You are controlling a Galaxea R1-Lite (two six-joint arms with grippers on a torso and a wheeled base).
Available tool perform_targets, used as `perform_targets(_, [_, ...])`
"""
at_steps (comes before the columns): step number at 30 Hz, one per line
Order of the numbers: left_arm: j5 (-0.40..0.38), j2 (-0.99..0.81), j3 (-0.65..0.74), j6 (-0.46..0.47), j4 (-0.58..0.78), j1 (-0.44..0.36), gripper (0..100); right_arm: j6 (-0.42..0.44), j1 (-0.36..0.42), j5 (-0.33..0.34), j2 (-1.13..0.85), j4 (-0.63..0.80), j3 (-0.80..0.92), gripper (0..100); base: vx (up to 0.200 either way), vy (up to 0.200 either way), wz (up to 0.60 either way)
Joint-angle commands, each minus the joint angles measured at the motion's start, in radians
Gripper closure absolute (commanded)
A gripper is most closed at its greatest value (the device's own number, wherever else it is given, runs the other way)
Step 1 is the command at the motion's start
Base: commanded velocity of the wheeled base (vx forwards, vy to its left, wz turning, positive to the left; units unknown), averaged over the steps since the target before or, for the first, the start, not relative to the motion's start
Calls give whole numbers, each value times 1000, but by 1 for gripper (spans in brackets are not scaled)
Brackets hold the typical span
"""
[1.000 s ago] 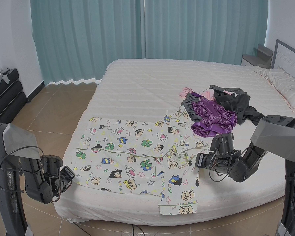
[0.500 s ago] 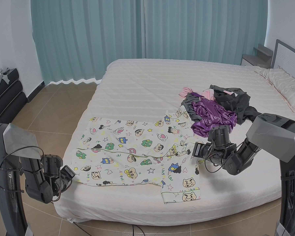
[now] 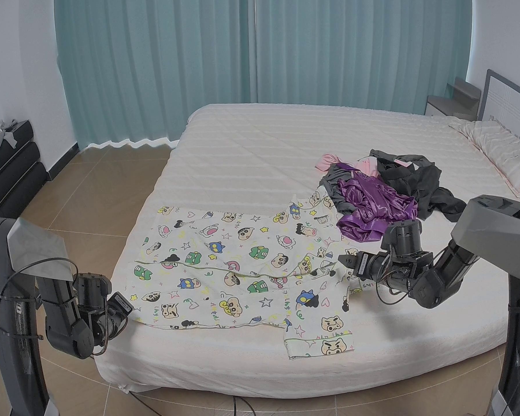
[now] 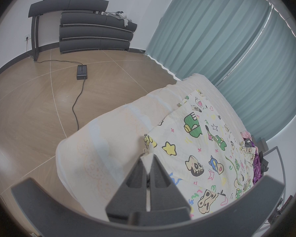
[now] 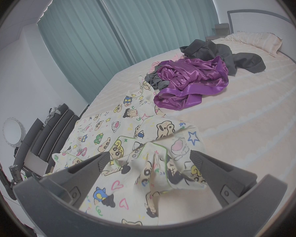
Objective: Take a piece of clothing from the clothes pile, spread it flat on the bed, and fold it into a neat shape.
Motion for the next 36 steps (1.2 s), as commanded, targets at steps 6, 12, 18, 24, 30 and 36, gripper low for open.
perform_targets(6, [-1, 3, 1, 0, -1, 0, 100, -1, 66, 64, -114, -66, 256, 0, 0, 0, 0])
perform_targets(12, [-1, 5, 1, 0, -1, 0, 100, -19, 133, 97, -31, -94, 357, 0, 0, 0, 0])
perform_targets(18, [-1, 3, 1, 0, -1, 0, 100, -84, 153, 97, 2, -95, 391, 0, 0, 0, 0])
perform_targets(24, [-3, 5, 1, 0, -1, 0, 100, -84, 158, 98, 12, -100, 407, 0, 0, 0, 0])
perform_targets(30, [-3, 3, 1, 0, -1, 0, 100, -84, 167, 107, 13, -101, 397, 0, 0, 0, 0])
perform_targets(36, [-3, 5, 1, 0, -1, 0, 100, -85, 187, 127, 22, -101, 378, 100, 0, 0, 0])
